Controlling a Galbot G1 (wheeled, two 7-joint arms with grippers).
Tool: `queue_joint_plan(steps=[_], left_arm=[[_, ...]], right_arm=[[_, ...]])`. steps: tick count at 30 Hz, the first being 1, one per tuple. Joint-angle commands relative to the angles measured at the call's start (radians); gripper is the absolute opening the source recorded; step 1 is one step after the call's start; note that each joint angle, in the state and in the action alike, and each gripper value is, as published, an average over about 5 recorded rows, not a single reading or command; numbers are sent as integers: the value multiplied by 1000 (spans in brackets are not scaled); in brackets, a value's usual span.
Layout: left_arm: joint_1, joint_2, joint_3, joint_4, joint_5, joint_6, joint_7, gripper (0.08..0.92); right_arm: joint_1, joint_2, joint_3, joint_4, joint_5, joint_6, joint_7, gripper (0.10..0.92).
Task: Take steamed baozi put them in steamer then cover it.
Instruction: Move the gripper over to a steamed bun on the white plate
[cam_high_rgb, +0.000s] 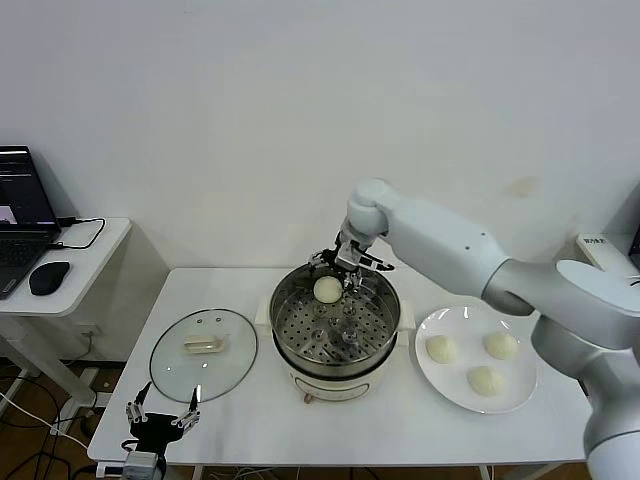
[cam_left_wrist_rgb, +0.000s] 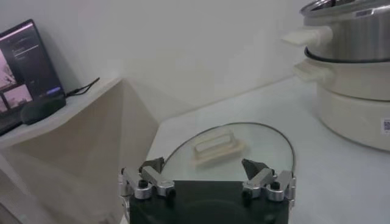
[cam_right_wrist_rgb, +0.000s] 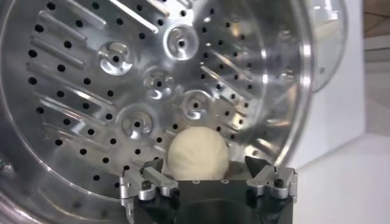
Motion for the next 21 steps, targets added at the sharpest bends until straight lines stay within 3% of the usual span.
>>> queue_joint_plan(steps=[1,5,11,16,21], left_arm=[[4,6,-3,-15,-1,3,7,823],[7,9,-5,-23,-4,5,11,823],[11,17,-2,-36,-10,12,17,823],[15,24,3,-43,-13,16,20,823],[19,27,7,-45,-14,17,20,823]], right_arm=[[119,-199,-26,155,346,-300,-45,823],[156,-325,-52,245,451,-558,-57,823],[137,-506,7,371,454,-848,-164,823],[111,-656,40,447,404,-953,-229,823],[60,-746,48,503,311,-964,-262,823]])
